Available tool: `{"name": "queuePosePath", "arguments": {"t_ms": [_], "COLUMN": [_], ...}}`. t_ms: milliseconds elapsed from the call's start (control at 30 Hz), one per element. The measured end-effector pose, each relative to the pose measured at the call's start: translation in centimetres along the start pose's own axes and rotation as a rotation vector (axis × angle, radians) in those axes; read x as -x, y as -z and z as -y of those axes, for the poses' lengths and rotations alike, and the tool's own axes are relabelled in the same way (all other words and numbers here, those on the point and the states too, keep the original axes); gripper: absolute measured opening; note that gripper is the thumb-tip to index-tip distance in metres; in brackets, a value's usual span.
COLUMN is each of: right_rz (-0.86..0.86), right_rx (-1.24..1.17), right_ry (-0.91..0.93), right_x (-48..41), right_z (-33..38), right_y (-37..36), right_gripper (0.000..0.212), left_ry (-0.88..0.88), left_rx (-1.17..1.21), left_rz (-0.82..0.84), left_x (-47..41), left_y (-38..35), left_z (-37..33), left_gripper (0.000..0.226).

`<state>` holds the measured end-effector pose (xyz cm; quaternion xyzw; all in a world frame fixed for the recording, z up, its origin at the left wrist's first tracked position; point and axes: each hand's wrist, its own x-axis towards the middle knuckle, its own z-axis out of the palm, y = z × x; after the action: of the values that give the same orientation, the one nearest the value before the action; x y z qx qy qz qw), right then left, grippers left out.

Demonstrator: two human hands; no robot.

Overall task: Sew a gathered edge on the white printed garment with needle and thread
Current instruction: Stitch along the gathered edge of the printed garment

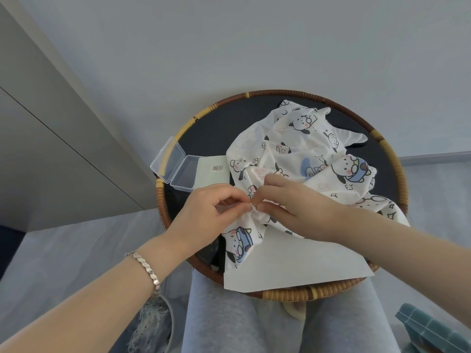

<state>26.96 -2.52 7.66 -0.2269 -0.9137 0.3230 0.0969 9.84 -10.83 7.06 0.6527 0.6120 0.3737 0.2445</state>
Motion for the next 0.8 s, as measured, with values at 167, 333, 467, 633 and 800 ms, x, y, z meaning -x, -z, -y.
{"name": "queuePosePath", "arguments": {"t_ms": [167, 333, 467, 633, 800], "right_rz": [-0.012, -0.050, -0.211, -0.423, -0.559], "right_rx": [-0.118, -0.539, -0.806, -0.901, -1.079], "right_ry": [-0.067, -0.103, -0.186, -0.325, -0.475], "right_x": [0.7, 1.0, 0.7, 0.9, 1.2], "right_z": [0.1, 0.6, -0.4, -1.1, -1.9], "right_y": [-0.5, -1.3, -2.3, -2.9, -2.8], "right_gripper": [0.013, 0.022, 0.015, 0.013, 0.010], "left_ry": [0.105, 0.172, 0.405, 0.593, 0.674], "left_rx": [0.136, 0.308, 0.594, 0.702, 0.607], "left_rz": [0.032, -0.020, -0.078, -0.029, -0.005], "left_x": [-0.5, -0.8, -1.7, -2.5, -3.0], "left_y": [-0.2, -1.4, -3.2, -4.5, -4.3], "left_z": [-0.4, -1.0, -1.0, -1.4, -1.8], "left_gripper": [0.022, 0.018, 0.009, 0.003, 0.004]}}
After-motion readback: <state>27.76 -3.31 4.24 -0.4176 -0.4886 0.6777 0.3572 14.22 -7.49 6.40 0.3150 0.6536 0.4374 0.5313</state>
